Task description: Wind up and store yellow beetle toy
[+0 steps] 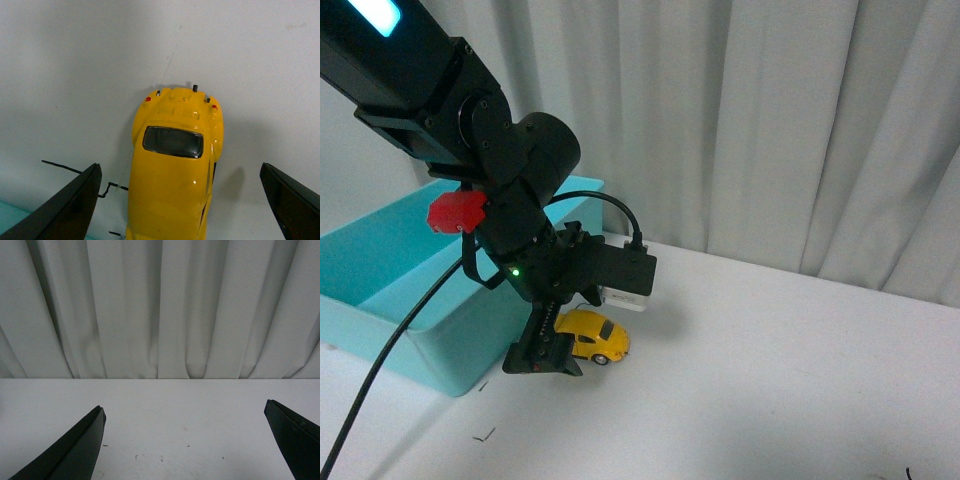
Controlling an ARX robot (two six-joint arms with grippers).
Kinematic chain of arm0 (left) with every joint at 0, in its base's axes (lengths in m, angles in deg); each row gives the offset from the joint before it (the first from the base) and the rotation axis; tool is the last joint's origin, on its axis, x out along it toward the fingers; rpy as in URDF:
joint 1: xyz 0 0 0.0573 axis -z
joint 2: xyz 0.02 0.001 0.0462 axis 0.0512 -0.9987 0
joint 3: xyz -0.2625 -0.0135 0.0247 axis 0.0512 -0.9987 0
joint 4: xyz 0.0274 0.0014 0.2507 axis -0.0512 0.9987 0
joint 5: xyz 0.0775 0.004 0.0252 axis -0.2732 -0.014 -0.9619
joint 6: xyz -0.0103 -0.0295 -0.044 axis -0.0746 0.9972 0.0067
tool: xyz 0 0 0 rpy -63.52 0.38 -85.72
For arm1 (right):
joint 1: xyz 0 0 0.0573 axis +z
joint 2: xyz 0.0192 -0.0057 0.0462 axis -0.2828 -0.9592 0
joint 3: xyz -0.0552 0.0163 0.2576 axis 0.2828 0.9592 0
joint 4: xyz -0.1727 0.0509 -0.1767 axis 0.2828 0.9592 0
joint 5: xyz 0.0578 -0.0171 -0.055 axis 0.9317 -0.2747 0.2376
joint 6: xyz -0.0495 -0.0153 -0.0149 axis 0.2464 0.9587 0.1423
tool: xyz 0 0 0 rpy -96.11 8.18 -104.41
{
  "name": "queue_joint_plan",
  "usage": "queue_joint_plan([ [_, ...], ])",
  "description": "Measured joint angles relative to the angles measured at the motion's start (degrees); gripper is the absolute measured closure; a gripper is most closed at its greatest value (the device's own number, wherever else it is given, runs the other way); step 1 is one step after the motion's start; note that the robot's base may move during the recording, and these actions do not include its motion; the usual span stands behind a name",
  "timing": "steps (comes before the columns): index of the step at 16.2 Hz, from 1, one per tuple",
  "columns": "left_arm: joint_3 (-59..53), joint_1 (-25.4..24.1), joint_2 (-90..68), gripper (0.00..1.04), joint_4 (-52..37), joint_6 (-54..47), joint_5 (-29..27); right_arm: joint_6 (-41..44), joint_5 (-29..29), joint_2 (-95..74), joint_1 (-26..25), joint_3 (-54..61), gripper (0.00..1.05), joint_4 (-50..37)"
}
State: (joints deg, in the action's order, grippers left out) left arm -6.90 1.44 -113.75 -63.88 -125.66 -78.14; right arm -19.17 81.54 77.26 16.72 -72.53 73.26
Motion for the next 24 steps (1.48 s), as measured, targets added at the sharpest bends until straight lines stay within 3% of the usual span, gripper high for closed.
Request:
queue_joint_plan([
  [5,0.48,0.26,0.00,0.59,0.66,1.97,0.57,0.00,0.02,0.00,0.02,0.00,0.07,0.02],
  [6,0.50,0.28,0.22,0.64,0.79,2.34,0.61,0.00,0.00,0.00,0.02,0.00,0.07,0.00],
  [12,0.74,0.90,4.63,0.67,4.59,5.75,5.84,0.00,0.00,0.00,0.02,0.00,0.07,0.00],
  [15,2.25,0.70,13.03,0.67,5.95,11.98,18.40,0.00,0.00,0.00,0.00,0.00,0.07,0.00],
  [17,4.26,-2.32,19.98,0.67,3.58,17.84,24.87,0.00,0.00,0.00,0.00,0.00,0.07,0.00],
  [20,10.71,-9.60,21.27,0.67,4.35,25.35,20.65,0.00,0.00,0.00,0.02,0.00,0.07,0.00],
  [24,14.34,-17.81,13.55,0.67,4.76,34.84,8.24,0.00,0.02,-0.02,0.00,0.00,0.07,0.00],
])
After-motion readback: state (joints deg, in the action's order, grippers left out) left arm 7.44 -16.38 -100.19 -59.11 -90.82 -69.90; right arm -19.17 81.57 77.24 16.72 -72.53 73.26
